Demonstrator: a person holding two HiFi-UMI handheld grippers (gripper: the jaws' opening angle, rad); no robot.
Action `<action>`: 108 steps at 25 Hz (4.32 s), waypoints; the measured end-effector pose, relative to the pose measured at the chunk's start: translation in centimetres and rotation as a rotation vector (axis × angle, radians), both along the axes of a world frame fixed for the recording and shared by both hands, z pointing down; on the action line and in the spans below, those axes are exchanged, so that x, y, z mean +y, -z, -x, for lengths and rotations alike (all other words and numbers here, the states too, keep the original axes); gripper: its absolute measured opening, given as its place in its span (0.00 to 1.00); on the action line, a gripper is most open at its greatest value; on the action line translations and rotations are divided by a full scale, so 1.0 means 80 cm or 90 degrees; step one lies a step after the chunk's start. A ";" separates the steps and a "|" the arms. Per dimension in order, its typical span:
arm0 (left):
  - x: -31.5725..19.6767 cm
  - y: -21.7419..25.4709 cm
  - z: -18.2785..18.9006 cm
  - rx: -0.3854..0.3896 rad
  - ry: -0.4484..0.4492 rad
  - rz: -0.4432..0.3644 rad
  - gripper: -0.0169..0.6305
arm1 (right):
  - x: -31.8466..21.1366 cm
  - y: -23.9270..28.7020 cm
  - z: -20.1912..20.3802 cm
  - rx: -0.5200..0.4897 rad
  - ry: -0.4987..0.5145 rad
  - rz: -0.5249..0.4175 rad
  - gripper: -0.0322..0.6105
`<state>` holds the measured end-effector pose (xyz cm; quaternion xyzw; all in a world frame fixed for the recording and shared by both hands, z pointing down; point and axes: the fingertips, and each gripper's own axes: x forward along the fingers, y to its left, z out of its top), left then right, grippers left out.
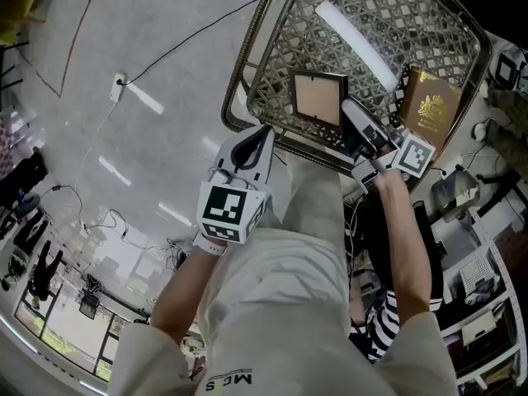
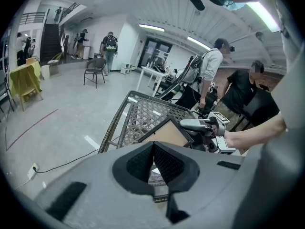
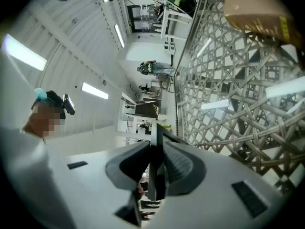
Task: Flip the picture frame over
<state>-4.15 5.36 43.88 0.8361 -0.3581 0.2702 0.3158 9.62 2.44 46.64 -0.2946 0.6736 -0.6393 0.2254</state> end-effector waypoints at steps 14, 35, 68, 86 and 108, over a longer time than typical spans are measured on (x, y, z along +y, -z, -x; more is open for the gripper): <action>0.001 -0.002 0.000 -0.005 -0.004 0.002 0.06 | 0.012 -0.062 -0.032 0.250 -0.022 0.056 0.25; 0.000 0.000 0.000 -0.001 -0.001 -0.004 0.06 | 0.026 -0.104 -0.038 0.757 0.192 -0.019 0.37; -0.012 0.259 -0.017 0.086 0.025 -0.192 0.06 | 0.065 0.215 -0.067 0.872 0.004 -0.150 0.10; 0.030 0.346 -0.068 0.114 -0.088 -0.288 0.06 | 0.106 0.383 -0.057 0.883 -0.058 -0.383 0.08; 0.035 0.359 -0.075 0.121 -0.088 -0.309 0.06 | 0.110 0.379 -0.058 0.872 -0.094 -0.374 0.08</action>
